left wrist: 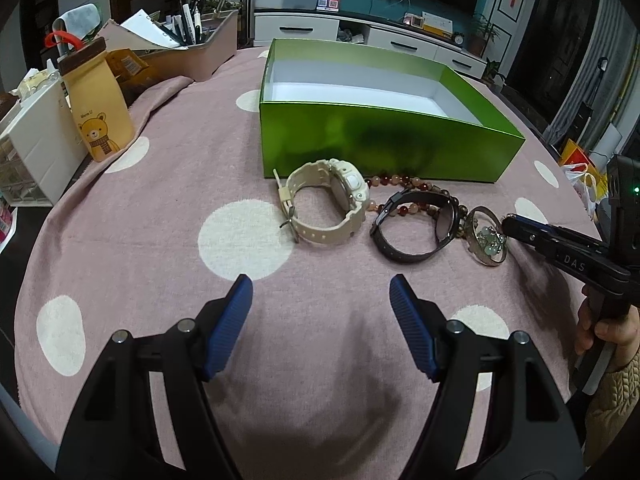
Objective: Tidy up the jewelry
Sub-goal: 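Grasp the small gold charm with the right tool while the left tool grasps the cream watch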
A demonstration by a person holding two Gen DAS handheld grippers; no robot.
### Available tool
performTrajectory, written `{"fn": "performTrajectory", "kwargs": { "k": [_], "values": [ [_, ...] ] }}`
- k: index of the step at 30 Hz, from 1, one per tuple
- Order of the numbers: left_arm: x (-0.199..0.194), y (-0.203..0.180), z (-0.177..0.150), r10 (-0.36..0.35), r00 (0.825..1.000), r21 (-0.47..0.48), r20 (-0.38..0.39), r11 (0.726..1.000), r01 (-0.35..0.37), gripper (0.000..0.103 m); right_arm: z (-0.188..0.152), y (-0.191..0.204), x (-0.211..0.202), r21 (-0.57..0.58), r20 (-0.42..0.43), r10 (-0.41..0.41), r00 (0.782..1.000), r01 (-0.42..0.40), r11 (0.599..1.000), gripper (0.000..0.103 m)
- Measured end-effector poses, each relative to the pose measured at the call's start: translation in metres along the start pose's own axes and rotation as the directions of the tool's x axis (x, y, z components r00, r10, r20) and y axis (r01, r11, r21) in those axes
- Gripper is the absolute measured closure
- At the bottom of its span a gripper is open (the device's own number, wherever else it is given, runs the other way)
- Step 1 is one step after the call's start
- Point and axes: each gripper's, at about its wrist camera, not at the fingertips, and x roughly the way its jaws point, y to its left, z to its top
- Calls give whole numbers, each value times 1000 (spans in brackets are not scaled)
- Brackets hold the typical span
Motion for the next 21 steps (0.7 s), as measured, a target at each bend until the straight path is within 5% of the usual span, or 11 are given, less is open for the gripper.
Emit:
{"fn": "performTrajectory", "kwargs": {
  "k": [10, 17, 21],
  "values": [
    [8, -6, 15, -20, 1000, 80, 15, 997, 19, 32, 1, -12, -30, 43, 72, -1, 997, -3, 999, 89],
    [28, -16, 27, -51, 998, 178, -31, 982, 56, 49, -4, -12, -38, 55, 80, 28, 996, -32, 998, 89],
    [36, -17, 34, -52, 997, 235, -54, 970, 63, 51, -3, -11, -39, 59, 80, 32, 996, -37, 998, 89]
  ]
}}
